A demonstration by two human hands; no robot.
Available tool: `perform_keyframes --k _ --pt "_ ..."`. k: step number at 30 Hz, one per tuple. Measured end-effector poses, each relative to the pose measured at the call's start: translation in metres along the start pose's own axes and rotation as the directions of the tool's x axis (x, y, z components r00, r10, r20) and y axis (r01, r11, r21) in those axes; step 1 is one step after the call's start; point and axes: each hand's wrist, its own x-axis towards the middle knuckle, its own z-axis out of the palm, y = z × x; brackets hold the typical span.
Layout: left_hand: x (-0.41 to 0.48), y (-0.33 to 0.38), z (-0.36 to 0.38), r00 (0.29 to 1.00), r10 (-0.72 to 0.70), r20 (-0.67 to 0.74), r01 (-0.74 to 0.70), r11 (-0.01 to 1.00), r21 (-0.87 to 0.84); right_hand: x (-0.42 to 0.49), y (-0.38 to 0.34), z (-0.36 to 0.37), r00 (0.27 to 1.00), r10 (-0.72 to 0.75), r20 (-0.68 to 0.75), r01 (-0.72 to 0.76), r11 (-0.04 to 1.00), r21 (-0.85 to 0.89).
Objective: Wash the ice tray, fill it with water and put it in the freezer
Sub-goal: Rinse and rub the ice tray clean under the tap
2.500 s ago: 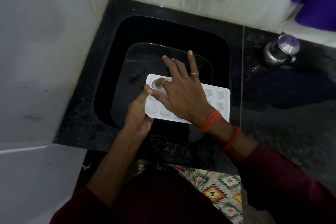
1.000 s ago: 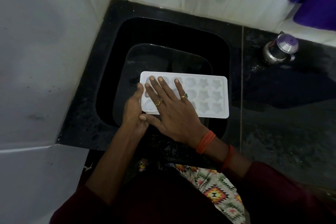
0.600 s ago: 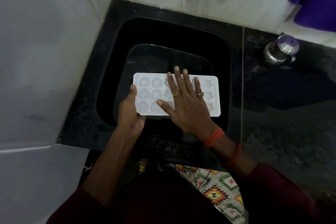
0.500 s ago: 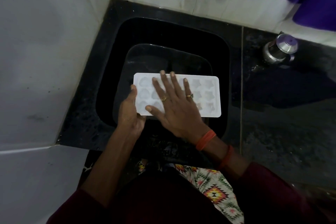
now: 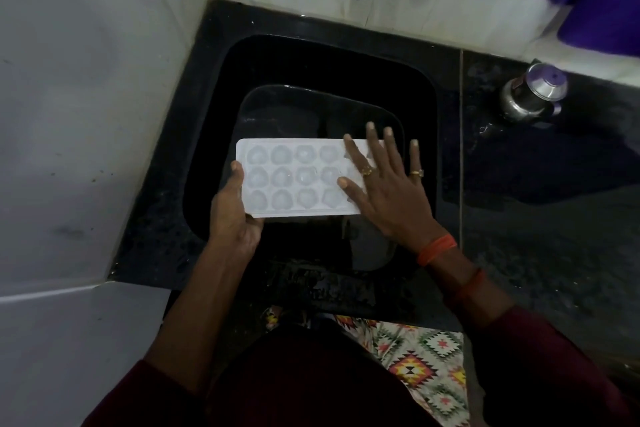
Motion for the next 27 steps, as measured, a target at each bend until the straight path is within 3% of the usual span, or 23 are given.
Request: perform_keyframes --k 2,4,5,7,8,10,21,27 --pt "0.003 0.0 0.0 1.0 -0.008 0.02 0.008 1.0 -0.004 0.001 0.008 0.001 1.0 0.016 -0.015 -0.014 0.995 0.1" --pt "0.006 -0.001 0.0 0.999 -0.021 0.041 0.021 1.0 -0.002 0.003 0.012 0.001 0.994 0.103 -0.029 -0.081 0.902 0.425" --pt "0.007 -0.001 0.0 0.998 -0.027 0.05 0.027 1.0 -0.002 0.006 0.014 0.002 0.981 0.194 -0.012 -0.142 0.757 0.638" --pt "0.011 0.0 -0.002 0.998 -0.035 0.061 0.035 0.999 -0.008 0.013 0.019 0.001 0.92 0.374 0.118 -0.257 0.347 0.902" --pt "0.012 0.001 -0.004 0.997 -0.04 0.063 0.041 0.999 -0.014 0.017 0.022 0.001 0.888 0.41 0.21 -0.304 0.177 0.936" --pt "0.016 0.001 -0.006 0.996 -0.051 0.074 0.053 0.998 -0.02 0.024 0.028 0.002 0.844 0.399 0.358 -0.375 -0.038 0.926" --pt "0.035 0.017 -0.01 0.983 -0.167 0.075 0.158 0.98 0.121 0.036 0.039 0.023 0.725 0.318 0.611 -0.519 -0.33 0.788" --pt "0.049 0.017 -0.004 0.934 -0.332 0.132 0.334 0.943 0.011 0.039 0.048 0.035 0.63 0.263 0.731 -0.574 -0.476 0.666"
